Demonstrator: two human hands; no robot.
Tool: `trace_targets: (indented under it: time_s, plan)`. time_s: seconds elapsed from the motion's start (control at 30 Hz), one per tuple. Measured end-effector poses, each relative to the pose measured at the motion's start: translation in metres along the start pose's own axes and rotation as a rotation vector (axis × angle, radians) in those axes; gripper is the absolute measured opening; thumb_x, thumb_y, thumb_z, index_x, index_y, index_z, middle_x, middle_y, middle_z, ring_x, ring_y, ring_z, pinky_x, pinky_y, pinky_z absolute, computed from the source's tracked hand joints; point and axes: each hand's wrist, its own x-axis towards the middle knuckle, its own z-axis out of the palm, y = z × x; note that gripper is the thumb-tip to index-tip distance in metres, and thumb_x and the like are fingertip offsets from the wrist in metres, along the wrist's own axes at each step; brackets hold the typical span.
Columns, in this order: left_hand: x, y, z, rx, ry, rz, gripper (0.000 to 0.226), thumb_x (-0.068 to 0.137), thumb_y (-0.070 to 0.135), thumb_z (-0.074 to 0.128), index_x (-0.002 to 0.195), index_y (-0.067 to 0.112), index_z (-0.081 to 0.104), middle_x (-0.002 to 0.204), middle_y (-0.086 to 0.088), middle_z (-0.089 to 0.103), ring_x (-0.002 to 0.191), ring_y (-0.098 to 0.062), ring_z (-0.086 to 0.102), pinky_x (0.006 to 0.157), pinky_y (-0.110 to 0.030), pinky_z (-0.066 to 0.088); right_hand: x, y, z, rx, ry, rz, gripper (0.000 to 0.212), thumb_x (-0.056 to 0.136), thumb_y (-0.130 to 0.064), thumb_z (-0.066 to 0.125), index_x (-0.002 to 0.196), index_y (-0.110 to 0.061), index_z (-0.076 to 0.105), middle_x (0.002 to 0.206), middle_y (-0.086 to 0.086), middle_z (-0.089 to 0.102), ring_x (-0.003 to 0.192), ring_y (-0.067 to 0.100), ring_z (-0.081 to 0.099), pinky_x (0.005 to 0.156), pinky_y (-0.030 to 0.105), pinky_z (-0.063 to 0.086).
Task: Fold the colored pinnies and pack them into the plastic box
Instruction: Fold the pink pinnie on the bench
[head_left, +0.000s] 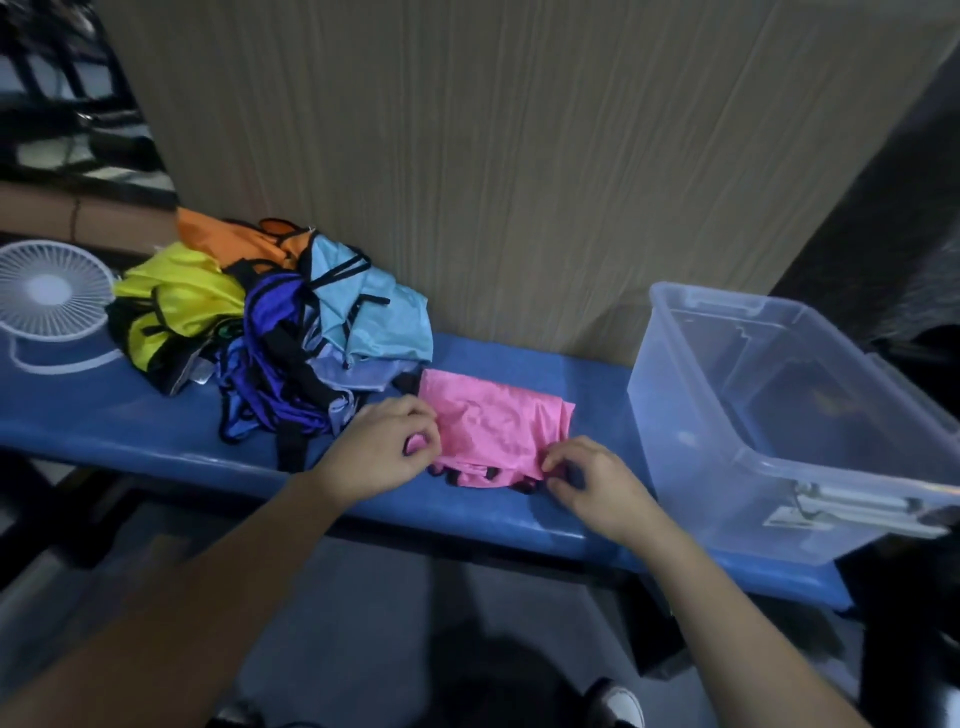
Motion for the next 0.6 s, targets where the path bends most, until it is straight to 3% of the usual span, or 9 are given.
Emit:
trace_targets:
  time_s: [0.1, 0.17, 0.27, 0.37, 0.5, 0.6]
  plan:
    - [0.013, 0.009, -0.003, -0.108, 0.166, -0.048, 0.029, 0.089, 0.045, 0.051, 0.087, 0.025, 0.071, 0.103, 0.015, 0.062, 0.101, -0.010, 0.057, 0.096, -0.038, 0.044, 0.014, -0.003, -0.002, 0.023, 0.168, 0.045, 0.009, 0.090, -0.018, 0.066, 0.098, -0.020, 0.067, 0.107, -0.004, 0.060, 0.105, 0.021, 0.057, 0.097, 0.035, 0.044]
    - [0.021, 0.012, 0.001, -0.160, 0.239, -0.078, 0.013, 0.094, 0.032, 0.060, 0.096, 0.024, 0.069, 0.108, 0.012, 0.059, 0.104, -0.010, 0.053, 0.096, -0.030, 0.042, 0.022, -0.006, 0.001, 0.015, 0.219, 0.060, 0.023, 0.094, -0.027, 0.064, 0.115, -0.019, 0.065, 0.125, -0.001, 0.057, 0.120, 0.023, 0.051, 0.104, 0.033, 0.039]
    - [0.026, 0.009, 0.013, -0.178, 0.110, -0.149, 0.032, 0.094, 0.035, 0.065, 0.126, 0.031, 0.062, 0.135, 0.011, 0.047, 0.127, -0.012, 0.042, 0.111, -0.031, 0.033, 0.032, -0.014, 0.009, -0.026, 0.158, 0.079, 0.049, 0.095, -0.044, 0.062, 0.141, -0.029, 0.053, 0.156, -0.001, 0.037, 0.145, 0.022, 0.029, 0.119, 0.041, 0.026]
    - [0.024, 0.003, 0.028, -0.038, -0.029, -0.228, 0.046, 0.092, 0.048, 0.062, 0.137, 0.039, 0.055, 0.152, 0.011, 0.034, 0.138, -0.017, 0.034, 0.115, -0.039, 0.031, 0.040, -0.017, 0.016, -0.114, 0.039, 0.082, 0.063, 0.093, -0.055, 0.060, 0.150, -0.039, 0.039, 0.164, -0.007, 0.021, 0.152, 0.021, 0.013, 0.122, 0.046, 0.019]
    - [0.019, 0.009, 0.028, 0.066, -0.032, -0.235, 0.048, 0.090, 0.058, 0.055, 0.135, 0.043, 0.056, 0.149, 0.012, 0.037, 0.132, -0.020, 0.039, 0.109, -0.038, 0.036, 0.042, -0.012, 0.018, -0.117, -0.157, 0.176, 0.066, 0.093, -0.054, 0.060, 0.152, -0.042, 0.034, 0.166, -0.012, 0.013, 0.154, 0.016, 0.005, 0.121, 0.049, 0.016]
    - [0.014, 0.017, 0.021, 0.141, -0.064, -0.239, 0.047, 0.091, 0.059, 0.056, 0.135, 0.043, 0.055, 0.143, 0.012, 0.039, 0.126, -0.020, 0.041, 0.105, -0.034, 0.037, 0.043, -0.008, 0.012, -0.106, -0.174, 0.209, 0.065, 0.091, -0.050, 0.065, 0.149, -0.043, 0.038, 0.165, -0.013, 0.016, 0.153, 0.014, 0.008, 0.121, 0.049, 0.016]
